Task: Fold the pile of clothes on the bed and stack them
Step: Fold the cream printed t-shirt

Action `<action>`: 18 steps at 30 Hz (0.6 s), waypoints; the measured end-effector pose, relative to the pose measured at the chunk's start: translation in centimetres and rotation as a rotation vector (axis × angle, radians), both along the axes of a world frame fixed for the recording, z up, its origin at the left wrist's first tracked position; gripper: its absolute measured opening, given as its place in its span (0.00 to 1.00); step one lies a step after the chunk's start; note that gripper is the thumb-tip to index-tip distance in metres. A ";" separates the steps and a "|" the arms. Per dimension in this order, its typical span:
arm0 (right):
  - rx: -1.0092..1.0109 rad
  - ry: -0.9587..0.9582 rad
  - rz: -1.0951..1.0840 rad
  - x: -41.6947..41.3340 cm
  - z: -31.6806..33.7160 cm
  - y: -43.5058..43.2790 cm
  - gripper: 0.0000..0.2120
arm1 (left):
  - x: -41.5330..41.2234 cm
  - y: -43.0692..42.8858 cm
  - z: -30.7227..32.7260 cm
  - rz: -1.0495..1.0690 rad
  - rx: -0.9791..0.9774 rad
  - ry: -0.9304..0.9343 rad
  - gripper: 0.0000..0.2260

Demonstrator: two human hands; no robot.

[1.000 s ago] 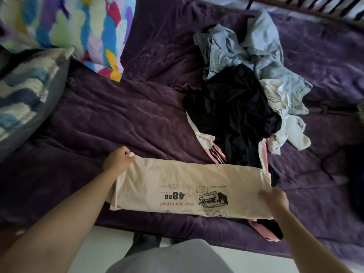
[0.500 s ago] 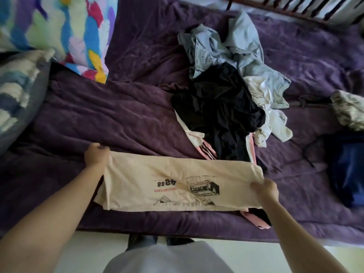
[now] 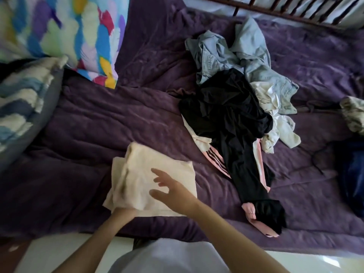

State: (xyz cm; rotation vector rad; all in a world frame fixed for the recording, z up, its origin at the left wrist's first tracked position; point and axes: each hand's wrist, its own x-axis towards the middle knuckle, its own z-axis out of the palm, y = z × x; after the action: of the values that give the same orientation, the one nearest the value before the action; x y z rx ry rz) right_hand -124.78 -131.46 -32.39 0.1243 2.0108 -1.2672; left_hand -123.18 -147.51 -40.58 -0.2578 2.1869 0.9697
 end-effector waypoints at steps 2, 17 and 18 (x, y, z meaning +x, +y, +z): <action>0.079 -0.045 -0.082 0.8 -2.4 0.8 0.24 | -1.6 -0.5 0.0 0.472 0.254 -0.225 0.10; 0.693 0.351 0.536 4.1 -7.7 3.1 0.28 | -4.4 -2.7 1.9 0.682 0.214 -0.036 0.09; 0.724 0.358 0.551 4.3 -8.0 3.0 0.31 | -4.0 -3.1 1.8 0.691 0.215 0.025 0.11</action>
State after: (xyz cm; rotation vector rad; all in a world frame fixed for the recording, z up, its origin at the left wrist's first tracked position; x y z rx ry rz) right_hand -120.50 -128.45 -40.44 -0.3189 2.4898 -0.1943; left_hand -127.14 -150.56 -38.77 -0.9397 2.0141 1.5684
